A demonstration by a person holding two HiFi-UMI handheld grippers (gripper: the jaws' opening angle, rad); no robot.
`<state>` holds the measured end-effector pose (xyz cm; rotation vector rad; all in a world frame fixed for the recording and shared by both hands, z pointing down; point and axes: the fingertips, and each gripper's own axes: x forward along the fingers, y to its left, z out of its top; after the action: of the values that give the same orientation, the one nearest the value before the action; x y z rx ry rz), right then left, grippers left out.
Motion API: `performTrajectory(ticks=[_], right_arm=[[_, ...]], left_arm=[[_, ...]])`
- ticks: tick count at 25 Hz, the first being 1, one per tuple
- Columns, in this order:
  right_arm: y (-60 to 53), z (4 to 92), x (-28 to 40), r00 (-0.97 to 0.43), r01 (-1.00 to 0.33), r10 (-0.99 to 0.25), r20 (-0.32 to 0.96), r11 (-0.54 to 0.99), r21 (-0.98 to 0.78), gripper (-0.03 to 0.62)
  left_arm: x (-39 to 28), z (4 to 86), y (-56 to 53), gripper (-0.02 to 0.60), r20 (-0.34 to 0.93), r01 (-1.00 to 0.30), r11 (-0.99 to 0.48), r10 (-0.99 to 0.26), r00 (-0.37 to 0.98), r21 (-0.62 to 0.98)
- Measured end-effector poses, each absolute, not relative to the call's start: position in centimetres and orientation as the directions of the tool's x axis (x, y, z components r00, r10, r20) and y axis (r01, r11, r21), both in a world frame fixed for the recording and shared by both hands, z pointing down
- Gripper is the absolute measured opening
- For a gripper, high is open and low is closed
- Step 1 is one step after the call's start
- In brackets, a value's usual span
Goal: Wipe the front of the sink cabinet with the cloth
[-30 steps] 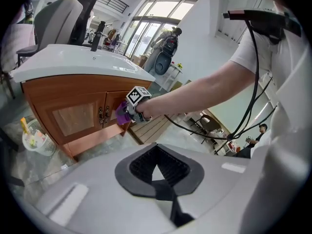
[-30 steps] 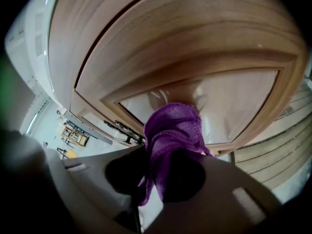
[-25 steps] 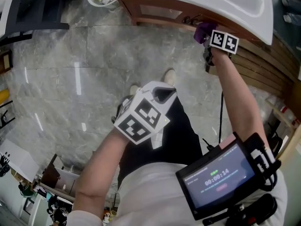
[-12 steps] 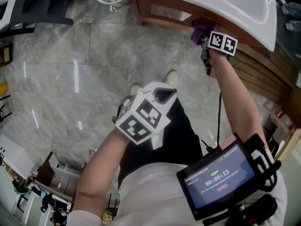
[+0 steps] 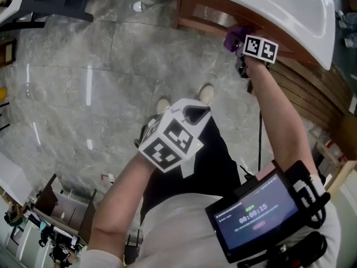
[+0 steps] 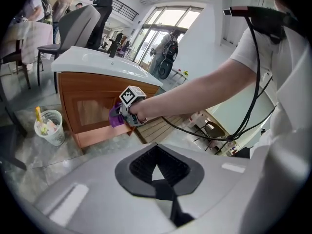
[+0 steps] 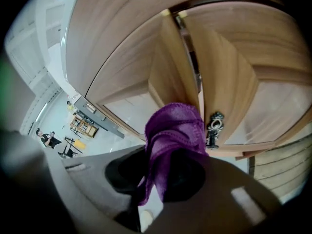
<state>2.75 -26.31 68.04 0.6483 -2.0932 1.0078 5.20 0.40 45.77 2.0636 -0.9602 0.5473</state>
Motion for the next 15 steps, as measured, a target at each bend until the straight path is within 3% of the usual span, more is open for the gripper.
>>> performTrajectory(ticks=[15], right_arm=[[-21.9,67.8,-9.5,-0.643,-0.577,-0.043,0.764,0.683,-0.448,0.081]], left_arm=[[-0.6,46.6,4.7,0.008,0.667,-0.830,-0.309,-0.494,0.558,0.465]])
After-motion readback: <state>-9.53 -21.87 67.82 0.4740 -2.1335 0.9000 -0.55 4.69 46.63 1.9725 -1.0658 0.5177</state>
